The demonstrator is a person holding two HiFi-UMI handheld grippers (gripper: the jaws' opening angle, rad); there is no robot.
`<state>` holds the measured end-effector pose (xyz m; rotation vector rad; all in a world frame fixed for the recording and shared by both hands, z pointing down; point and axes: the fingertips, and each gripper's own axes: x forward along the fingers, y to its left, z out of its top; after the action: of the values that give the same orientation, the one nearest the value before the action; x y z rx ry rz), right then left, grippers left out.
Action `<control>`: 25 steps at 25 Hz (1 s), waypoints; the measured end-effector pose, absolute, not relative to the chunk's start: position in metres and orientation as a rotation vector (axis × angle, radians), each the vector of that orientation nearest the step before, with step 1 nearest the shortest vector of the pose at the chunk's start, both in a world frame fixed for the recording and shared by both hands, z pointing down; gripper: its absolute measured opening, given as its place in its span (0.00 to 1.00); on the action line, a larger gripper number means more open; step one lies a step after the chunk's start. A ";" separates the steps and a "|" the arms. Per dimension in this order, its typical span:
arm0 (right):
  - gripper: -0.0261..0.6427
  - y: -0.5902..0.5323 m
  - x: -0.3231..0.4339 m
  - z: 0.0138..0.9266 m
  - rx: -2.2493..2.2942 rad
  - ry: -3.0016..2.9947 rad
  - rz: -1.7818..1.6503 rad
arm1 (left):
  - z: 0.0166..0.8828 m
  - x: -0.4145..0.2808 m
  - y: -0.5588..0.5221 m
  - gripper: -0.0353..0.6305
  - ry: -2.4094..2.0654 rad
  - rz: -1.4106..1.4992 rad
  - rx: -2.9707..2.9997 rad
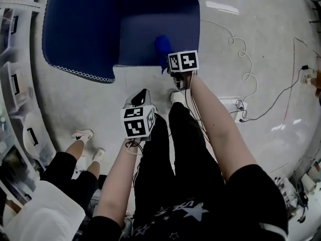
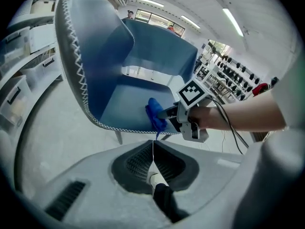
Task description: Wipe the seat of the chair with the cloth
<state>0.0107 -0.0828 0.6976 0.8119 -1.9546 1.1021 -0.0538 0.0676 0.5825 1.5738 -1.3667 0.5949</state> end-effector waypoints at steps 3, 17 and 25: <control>0.19 -0.085 0.044 0.698 0.864 -1.936 1.132 | 0.583 -0.033 0.063 0.08 -1.341 0.615 1.595; 0.19 -0.089 0.164 0.701 0.977 -1.859 1.148 | 0.582 0.045 0.043 0.08 -1.300 0.669 1.632; 0.19 -0.100 0.187 0.664 0.942 -1.927 1.085 | 0.562 0.063 0.032 0.08 -1.367 0.600 1.588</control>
<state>0.1870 -0.0995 0.6640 0.9417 -1.9267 1.0848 0.0626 0.0318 0.5623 1.5879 -1.3675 0.6001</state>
